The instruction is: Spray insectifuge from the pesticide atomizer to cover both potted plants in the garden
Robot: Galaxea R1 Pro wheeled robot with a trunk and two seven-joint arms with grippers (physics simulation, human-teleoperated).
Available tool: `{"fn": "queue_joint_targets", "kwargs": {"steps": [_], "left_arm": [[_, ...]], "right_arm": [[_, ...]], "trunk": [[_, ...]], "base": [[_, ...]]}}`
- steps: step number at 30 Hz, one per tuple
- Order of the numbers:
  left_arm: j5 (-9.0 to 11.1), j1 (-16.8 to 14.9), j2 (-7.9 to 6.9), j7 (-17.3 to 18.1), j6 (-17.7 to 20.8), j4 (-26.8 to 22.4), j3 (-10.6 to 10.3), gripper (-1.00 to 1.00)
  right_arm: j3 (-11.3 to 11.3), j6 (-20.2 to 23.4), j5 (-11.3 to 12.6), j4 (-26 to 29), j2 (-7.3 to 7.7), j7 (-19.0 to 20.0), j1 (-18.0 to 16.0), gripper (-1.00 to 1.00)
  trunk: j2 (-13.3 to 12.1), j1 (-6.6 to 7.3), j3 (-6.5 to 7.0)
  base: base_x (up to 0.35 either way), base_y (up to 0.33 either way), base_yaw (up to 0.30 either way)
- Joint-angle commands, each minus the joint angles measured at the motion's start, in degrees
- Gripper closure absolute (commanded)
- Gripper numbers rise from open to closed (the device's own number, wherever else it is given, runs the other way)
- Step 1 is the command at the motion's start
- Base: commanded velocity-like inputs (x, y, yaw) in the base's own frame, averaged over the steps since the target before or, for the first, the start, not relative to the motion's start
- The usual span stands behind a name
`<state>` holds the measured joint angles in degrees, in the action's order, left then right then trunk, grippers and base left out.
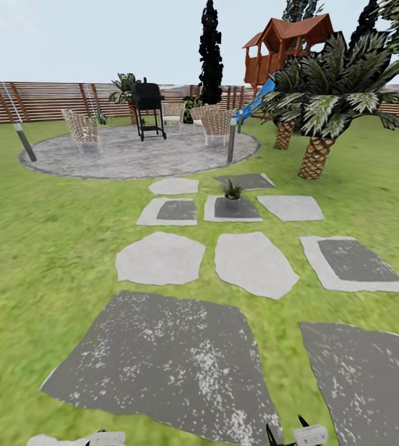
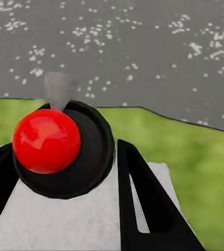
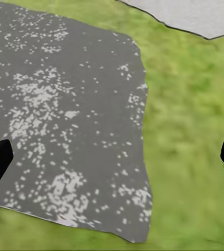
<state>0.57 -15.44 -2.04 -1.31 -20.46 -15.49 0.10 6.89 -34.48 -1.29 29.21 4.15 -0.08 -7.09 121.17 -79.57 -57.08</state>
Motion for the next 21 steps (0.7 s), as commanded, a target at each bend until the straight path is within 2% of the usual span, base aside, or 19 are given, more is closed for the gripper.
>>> {"fn": "queue_joint_targets", "kwargs": {"steps": [1,21], "left_arm": [[0.0,0.0,0.01,-0.1,-0.2,0.0,0.0,1.0],[0.0,0.0,0.02,-0.1,-0.1,0.0,-0.1,1.0]], "right_arm": [[0.1,-0.2,-0.1,0.0,0.03,0.0,0.0,-1.0],[0.1,-0.2,-0.1,-0.1,-0.02,0.0,0.0,-1.0]], "trunk": [[0.0,-0.03,-0.04],[0.0,-0.03,-0.04]], "base": [[0.338,0.0,0.0],[0.338,0.0,0.0]]}}
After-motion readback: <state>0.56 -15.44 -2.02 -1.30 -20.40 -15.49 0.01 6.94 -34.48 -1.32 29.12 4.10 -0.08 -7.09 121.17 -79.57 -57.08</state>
